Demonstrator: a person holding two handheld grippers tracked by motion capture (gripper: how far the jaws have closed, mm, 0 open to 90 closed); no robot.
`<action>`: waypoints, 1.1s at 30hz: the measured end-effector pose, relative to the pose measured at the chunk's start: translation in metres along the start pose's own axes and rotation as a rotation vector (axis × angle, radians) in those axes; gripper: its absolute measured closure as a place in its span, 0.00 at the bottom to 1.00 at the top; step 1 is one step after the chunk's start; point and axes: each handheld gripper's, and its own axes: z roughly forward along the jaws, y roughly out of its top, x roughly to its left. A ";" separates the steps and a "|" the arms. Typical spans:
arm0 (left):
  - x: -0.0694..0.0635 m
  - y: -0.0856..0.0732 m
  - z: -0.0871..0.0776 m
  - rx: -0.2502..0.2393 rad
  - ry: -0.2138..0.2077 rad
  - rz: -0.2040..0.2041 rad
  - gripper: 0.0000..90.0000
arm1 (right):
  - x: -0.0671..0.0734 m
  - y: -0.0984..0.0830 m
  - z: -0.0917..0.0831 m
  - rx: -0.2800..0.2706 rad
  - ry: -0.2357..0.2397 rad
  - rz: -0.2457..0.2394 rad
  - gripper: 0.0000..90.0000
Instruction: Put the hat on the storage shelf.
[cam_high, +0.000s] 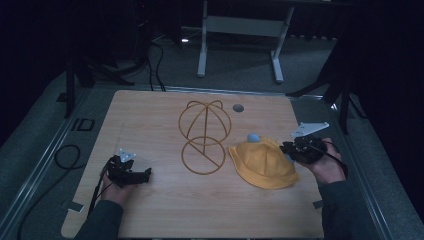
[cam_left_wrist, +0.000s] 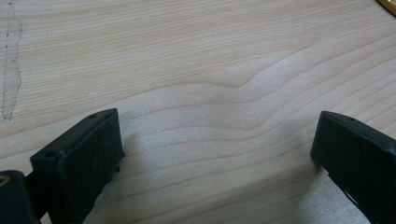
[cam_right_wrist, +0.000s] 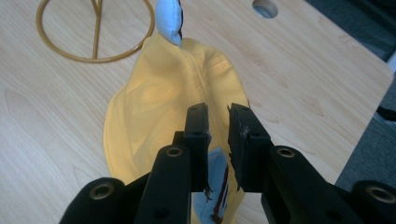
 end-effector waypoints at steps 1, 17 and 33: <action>0.000 0.000 0.000 0.000 0.000 0.001 0.02 | -0.001 0.003 0.001 0.008 0.018 -0.004 0.85; 0.000 0.000 0.000 0.001 0.000 0.000 0.02 | -0.005 0.031 0.020 0.166 0.097 -0.085 0.76; 0.000 0.000 0.000 0.002 0.000 0.001 0.02 | -0.005 0.048 0.054 0.351 0.130 -0.154 0.75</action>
